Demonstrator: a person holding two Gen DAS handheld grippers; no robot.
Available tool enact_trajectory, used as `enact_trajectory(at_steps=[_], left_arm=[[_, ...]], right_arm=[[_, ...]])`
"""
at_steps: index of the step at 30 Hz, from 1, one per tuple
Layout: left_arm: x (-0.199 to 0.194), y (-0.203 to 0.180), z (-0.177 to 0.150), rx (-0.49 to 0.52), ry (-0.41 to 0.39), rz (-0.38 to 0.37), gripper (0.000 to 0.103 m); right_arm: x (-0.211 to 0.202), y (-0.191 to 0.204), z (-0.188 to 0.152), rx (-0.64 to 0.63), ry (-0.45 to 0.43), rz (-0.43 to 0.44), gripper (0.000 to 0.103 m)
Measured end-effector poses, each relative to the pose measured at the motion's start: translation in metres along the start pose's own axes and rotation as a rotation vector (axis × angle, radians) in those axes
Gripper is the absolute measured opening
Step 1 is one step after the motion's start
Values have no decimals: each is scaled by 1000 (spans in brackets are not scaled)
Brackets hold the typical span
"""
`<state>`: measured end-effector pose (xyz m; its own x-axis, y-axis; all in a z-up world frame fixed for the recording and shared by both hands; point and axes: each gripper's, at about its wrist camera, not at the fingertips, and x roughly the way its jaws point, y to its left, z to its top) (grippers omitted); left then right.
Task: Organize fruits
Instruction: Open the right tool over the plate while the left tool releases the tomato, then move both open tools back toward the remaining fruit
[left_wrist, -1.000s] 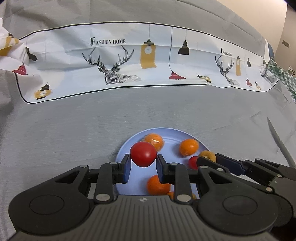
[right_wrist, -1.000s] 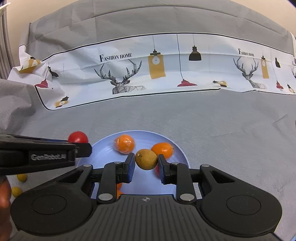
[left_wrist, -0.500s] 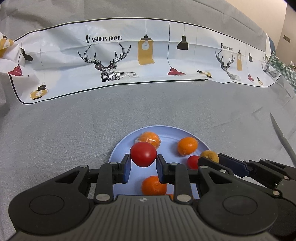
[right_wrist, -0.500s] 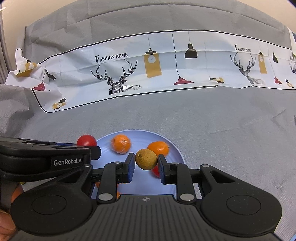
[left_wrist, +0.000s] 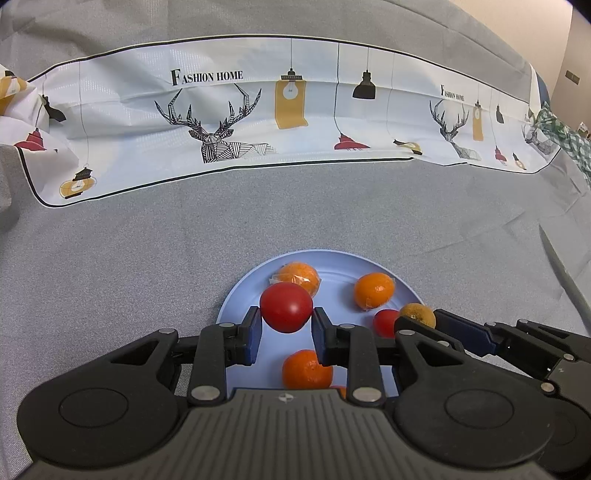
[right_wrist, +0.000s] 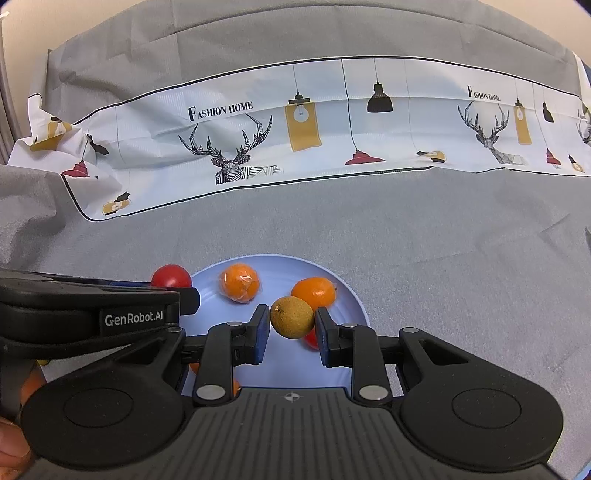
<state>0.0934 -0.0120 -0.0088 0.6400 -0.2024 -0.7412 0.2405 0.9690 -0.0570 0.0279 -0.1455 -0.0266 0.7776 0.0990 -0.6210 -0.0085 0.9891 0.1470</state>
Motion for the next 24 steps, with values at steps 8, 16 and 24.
enact_trajectory(at_steps=[8,16,24], left_arm=[[0,4,0,-15,-2,12,34],[-13,14,0,-30,-29,27,34],[-38,39,-2,-65,-77,73,28]], right_arm=[[4,-2,-1,24,27,-30,45],[-1,7,0,12,12,-27,52],[-12,25,0,-16,-21,21,52]])
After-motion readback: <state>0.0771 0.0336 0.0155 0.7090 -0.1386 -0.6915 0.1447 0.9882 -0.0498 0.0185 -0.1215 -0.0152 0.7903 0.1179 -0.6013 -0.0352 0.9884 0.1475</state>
